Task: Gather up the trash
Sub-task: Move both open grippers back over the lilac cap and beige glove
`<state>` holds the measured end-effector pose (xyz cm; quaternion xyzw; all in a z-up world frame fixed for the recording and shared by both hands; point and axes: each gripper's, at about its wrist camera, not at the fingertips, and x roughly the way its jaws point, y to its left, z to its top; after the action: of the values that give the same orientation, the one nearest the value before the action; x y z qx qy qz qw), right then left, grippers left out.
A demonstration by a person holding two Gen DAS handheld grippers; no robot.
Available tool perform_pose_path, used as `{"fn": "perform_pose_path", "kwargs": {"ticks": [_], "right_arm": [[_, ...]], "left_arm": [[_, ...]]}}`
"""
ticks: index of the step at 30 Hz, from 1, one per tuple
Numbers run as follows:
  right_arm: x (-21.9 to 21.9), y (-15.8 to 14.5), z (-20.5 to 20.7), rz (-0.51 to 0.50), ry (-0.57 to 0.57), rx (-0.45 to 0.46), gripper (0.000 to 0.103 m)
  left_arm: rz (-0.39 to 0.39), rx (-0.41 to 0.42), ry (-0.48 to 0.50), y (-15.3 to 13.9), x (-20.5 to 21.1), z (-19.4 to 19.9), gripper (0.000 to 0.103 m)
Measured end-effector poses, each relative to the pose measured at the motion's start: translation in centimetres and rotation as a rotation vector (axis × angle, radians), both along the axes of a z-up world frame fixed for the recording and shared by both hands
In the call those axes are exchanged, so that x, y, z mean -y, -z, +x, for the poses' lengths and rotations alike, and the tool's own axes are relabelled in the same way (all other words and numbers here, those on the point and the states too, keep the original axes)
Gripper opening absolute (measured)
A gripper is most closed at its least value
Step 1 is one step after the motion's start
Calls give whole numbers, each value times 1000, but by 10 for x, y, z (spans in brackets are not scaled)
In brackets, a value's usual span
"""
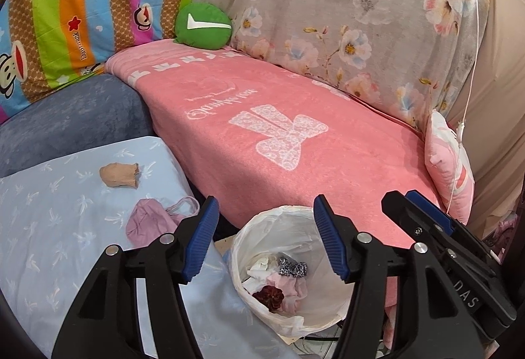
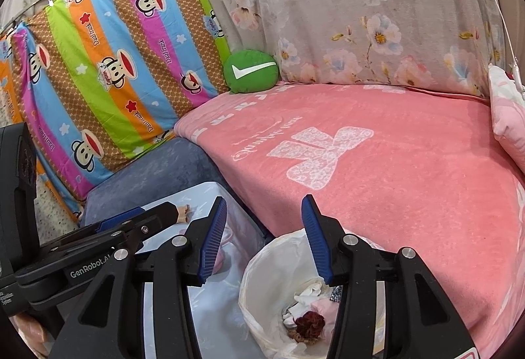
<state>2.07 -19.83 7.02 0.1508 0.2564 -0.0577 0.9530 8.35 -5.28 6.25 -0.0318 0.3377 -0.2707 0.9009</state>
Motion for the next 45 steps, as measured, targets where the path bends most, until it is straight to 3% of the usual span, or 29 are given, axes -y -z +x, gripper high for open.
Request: {"fn": "perform_pose_path", "kwargs": {"ticks": [6,9,20,26,29,37,45], "right_arm": [[-14,5,8,-3,-32,-16,48],[-24,10,14,-9,-54,-29,54],[-69,42,48,-14,-148,-111,62],[-98,74,79,-4,-206,-189,68],[-112,95,95,-14,-225,-236,73],[-139,155,140,-13,-243,-363,73],[-150,191,181,4,-228,-413,73]], "left_arm": [[-2,-17,-44,7,-18,7,59],[-3,-33,-79,13,-31,13,59],[11,-72,-221,36,-81,33,74],[56,-88,-293,54,-105,45,84],[71,-101,-318,64,-119,53,85],[89,-165,-370,93,-150,80,85],[104,-206,-381,117,-163,114,88]]}}
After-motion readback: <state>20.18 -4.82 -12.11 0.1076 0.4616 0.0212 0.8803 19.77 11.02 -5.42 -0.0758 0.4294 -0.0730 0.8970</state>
